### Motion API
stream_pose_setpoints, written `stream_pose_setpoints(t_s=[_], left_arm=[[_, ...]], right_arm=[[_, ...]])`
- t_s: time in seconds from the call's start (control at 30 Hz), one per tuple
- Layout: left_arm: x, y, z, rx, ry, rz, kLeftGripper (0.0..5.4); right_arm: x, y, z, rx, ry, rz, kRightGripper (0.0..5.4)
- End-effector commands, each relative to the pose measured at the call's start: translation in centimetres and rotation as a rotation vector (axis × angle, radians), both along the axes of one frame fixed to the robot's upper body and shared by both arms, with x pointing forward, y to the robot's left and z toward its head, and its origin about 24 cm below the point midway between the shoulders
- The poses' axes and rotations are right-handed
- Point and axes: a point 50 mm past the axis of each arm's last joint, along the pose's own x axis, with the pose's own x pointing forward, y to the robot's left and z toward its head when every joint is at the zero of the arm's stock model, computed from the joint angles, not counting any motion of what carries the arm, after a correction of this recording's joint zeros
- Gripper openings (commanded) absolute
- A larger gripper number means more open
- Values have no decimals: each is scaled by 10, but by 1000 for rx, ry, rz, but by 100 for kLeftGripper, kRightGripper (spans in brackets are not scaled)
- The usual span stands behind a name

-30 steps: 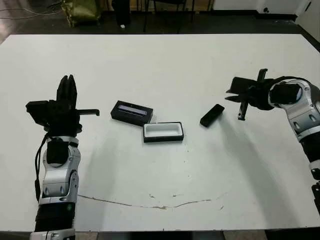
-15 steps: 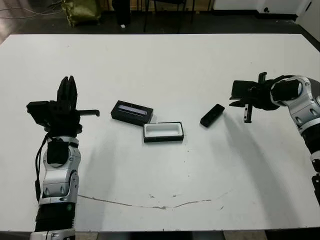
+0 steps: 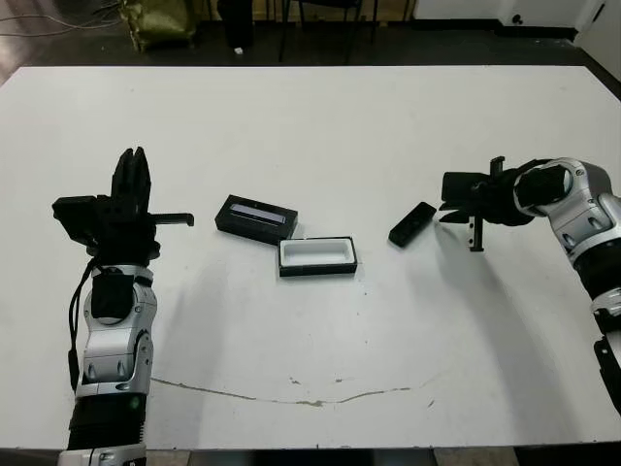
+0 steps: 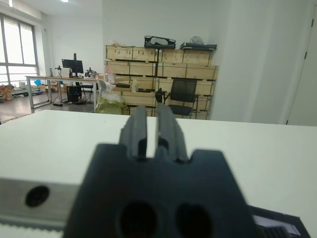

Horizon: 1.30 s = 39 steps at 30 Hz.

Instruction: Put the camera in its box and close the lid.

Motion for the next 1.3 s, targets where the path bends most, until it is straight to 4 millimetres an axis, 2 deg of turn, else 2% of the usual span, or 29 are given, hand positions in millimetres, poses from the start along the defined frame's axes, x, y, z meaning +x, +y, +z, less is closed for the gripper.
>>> stream_pose_setpoints(t_s=[0.03,0.5,1.3], left_arm=[[-1,2,-6,-6,34,7,2],[-2,2,-8,-6,42,12,2],[-2,1,-8,1,44,12,2]], right_arm=[[-1,2,-5,-12,28,-9,0],[-2,3,-9,-35,40,3,0],[6,14,-21,48,56,-34,0]])
